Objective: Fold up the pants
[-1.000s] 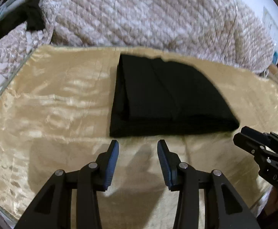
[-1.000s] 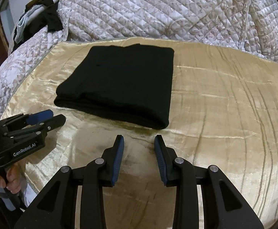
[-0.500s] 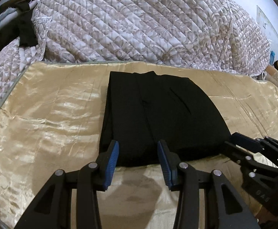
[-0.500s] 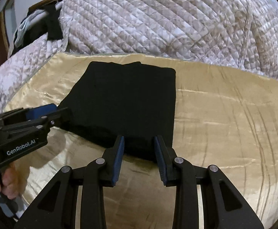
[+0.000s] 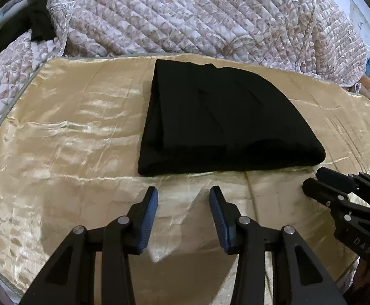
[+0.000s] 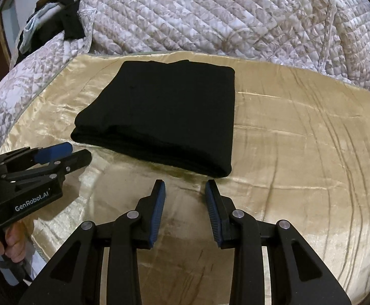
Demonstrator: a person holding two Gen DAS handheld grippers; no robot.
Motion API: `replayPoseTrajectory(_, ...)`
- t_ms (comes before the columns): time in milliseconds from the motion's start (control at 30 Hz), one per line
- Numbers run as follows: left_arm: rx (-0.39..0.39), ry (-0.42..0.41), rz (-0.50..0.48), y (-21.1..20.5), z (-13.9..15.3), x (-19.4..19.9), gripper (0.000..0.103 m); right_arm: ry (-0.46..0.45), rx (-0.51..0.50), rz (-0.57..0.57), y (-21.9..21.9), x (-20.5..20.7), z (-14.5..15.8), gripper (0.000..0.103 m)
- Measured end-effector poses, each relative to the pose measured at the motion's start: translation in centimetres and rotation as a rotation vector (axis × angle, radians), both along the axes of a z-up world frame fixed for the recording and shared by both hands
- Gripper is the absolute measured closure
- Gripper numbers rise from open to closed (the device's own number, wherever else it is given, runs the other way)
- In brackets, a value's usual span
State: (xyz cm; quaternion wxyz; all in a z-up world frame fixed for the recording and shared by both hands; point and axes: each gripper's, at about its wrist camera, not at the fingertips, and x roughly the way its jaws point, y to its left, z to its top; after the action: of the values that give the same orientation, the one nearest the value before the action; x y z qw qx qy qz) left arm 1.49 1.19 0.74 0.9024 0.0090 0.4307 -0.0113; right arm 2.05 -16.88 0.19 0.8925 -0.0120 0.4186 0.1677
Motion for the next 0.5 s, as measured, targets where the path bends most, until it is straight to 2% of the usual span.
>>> replayPoseTrajectory(200,0.017,0.002,0.023,0.34,-0.29,0.19,0.042,0.009,0.009,-0.001,0.03,0.02,-0.2,0.065)
replayPoseTrajectory(333,0.016,0.002,0.028,0.59,-0.35,0.26,0.039,0.01,0.012,0.013,0.06,0.13,-0.29,0.057)
replayPoseTrajectory(500,0.021,0.002,0.026,0.66,-0.34,0.27,0.034,0.002,-0.003,0.027,0.34,0.05,-0.34,0.053)
